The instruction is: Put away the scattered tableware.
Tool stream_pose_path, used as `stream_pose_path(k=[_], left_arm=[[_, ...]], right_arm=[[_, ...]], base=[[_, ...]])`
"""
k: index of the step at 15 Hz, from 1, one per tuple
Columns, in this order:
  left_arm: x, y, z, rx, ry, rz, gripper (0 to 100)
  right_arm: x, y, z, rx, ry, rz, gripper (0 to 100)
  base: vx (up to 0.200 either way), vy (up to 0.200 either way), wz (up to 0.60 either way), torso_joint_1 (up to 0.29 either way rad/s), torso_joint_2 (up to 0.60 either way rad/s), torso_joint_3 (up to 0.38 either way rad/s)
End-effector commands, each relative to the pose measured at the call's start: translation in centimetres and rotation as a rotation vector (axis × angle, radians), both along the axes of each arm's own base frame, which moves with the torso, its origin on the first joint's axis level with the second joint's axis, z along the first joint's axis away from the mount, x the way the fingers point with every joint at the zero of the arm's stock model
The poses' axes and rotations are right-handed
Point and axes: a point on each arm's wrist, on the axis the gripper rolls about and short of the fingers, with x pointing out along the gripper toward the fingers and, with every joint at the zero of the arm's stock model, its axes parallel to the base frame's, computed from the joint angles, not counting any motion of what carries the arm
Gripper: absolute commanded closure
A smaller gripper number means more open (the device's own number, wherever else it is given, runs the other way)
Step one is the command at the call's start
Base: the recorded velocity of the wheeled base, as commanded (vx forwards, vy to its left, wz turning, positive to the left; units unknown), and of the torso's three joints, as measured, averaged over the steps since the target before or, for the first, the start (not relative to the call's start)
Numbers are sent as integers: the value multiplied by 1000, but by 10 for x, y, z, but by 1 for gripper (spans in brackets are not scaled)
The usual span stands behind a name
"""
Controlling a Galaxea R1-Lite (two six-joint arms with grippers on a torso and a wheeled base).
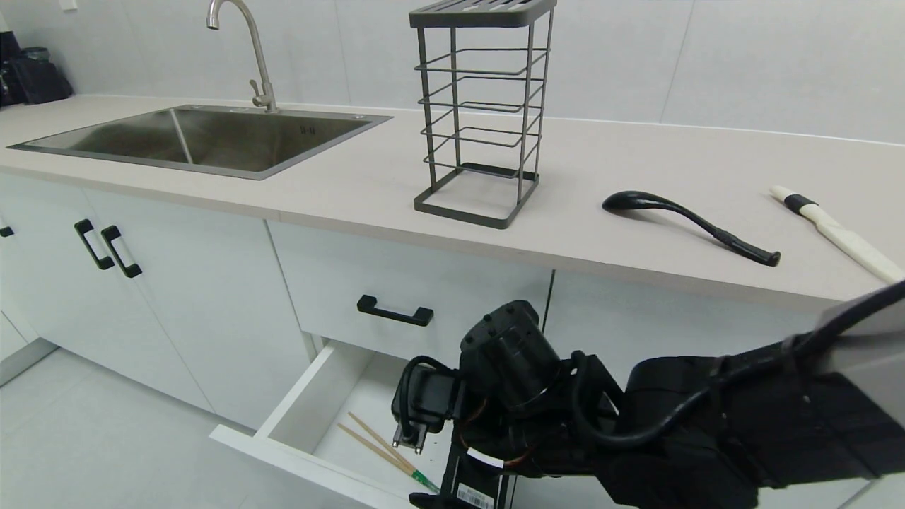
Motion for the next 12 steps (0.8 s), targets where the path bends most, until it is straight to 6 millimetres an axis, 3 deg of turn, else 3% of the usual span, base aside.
stream_pose_path(k=[1, 12], left_arm=[[0, 0, 0, 0, 1, 0, 0], [0, 0, 0, 0, 1, 0, 0]], right_arm=[[-15, -10, 34, 89, -36, 2, 0], [-67, -63, 100, 464, 84, -141, 0]], base=[[0, 0, 0, 0, 0, 0], [0, 0, 0, 0, 0, 0]])
